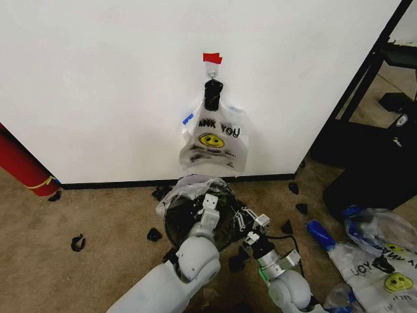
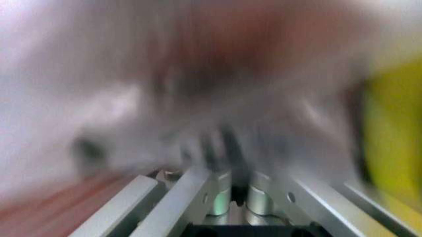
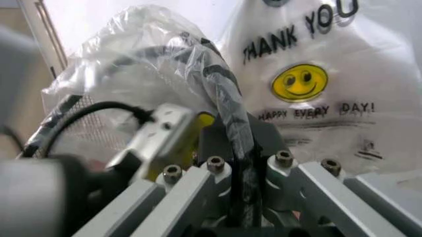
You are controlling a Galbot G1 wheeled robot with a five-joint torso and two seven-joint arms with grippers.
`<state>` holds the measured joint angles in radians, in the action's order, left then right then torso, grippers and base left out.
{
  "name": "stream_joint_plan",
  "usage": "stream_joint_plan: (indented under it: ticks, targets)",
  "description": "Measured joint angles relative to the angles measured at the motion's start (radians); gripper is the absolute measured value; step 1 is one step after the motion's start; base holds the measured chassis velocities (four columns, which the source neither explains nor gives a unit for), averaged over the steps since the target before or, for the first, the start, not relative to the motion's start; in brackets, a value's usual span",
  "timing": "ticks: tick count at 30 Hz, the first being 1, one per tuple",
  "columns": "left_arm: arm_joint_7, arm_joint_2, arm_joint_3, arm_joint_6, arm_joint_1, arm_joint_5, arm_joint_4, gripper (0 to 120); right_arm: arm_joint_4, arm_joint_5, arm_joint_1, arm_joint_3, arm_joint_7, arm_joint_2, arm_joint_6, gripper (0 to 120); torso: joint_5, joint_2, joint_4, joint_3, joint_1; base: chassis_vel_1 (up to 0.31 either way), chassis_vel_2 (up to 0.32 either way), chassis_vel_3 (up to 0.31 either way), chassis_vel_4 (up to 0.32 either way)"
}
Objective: Pick up the garbage bag from the wall and place it over the trash bin.
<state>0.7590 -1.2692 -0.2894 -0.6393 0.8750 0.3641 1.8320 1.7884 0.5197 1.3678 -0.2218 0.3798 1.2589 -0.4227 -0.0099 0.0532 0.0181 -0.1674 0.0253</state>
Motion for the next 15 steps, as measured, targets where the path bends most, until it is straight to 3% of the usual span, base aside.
stream_joint_plan:
  ticks: [15]
  targets:
    - [-0.008, -0.015, 0.008, 0.004, -0.041, 0.022, -0.068, 0, 0.038, 0.005, 0.022, -0.038, 0.048, -0.012, -0.001, 1, 0.0000, 0.000, 0.0001, 0.000, 0.000, 0.000, 0.000, 0.000, 0.000]
